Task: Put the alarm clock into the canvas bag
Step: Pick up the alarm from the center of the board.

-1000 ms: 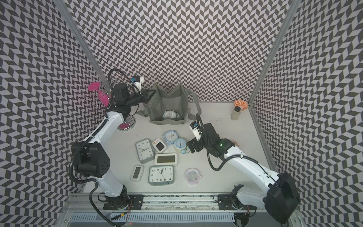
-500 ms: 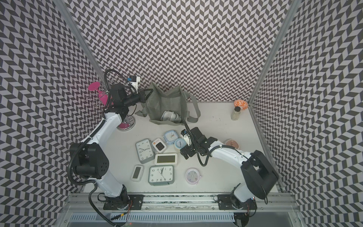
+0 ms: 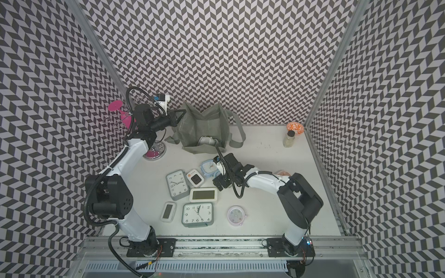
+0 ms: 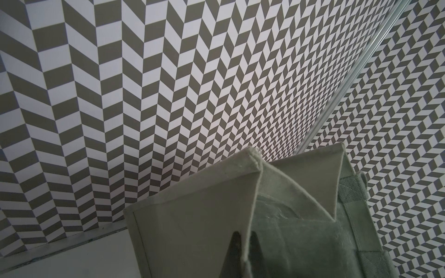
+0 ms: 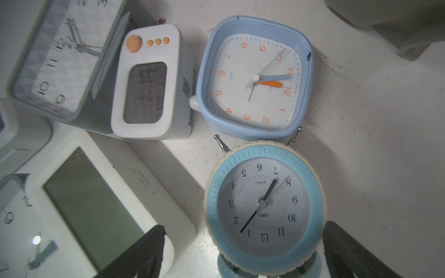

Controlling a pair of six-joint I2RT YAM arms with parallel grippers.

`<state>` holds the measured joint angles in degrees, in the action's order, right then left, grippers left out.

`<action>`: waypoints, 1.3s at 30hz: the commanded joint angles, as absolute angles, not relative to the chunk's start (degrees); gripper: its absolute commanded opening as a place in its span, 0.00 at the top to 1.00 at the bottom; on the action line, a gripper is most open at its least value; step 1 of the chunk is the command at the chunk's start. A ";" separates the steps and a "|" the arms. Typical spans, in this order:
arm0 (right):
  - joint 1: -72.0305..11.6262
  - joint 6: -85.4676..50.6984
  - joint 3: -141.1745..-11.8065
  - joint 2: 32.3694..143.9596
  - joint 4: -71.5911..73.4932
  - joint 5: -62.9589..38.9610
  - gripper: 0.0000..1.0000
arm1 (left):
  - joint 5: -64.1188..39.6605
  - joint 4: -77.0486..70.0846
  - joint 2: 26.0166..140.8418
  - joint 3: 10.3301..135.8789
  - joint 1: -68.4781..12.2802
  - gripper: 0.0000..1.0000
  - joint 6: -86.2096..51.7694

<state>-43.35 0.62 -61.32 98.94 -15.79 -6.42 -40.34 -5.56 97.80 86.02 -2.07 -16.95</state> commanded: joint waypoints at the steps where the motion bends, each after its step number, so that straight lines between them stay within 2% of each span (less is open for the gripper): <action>1: -44.13 0.87 -63.42 101.37 -13.88 -2.86 0.00 | -42.17 -12.07 95.21 86.22 -1.41 1.00 -18.09; 13: -44.91 0.18 -64.98 105.58 -10.81 -1.24 0.05 | -42.76 -12.44 95.90 86.22 -1.49 1.00 -18.54; 20: -44.91 -0.08 -64.98 105.64 -10.79 -2.67 0.26 | -42.58 -12.22 96.42 86.48 -1.76 1.00 -18.30; 30: -44.91 -1.35 -57.23 93.05 -13.47 -2.40 0.29 | -42.97 -12.22 96.34 86.66 -1.93 1.00 -18.48; 39: -44.91 -1.21 -53.00 76.25 -19.19 -0.34 0.30 | -43.90 -12.99 95.89 86.40 -2.29 1.00 -18.85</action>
<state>-44.58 -0.60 -53.06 81.56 -19.64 -1.69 -41.98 -6.92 97.82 85.67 -2.13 -18.13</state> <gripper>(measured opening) 0.830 0.050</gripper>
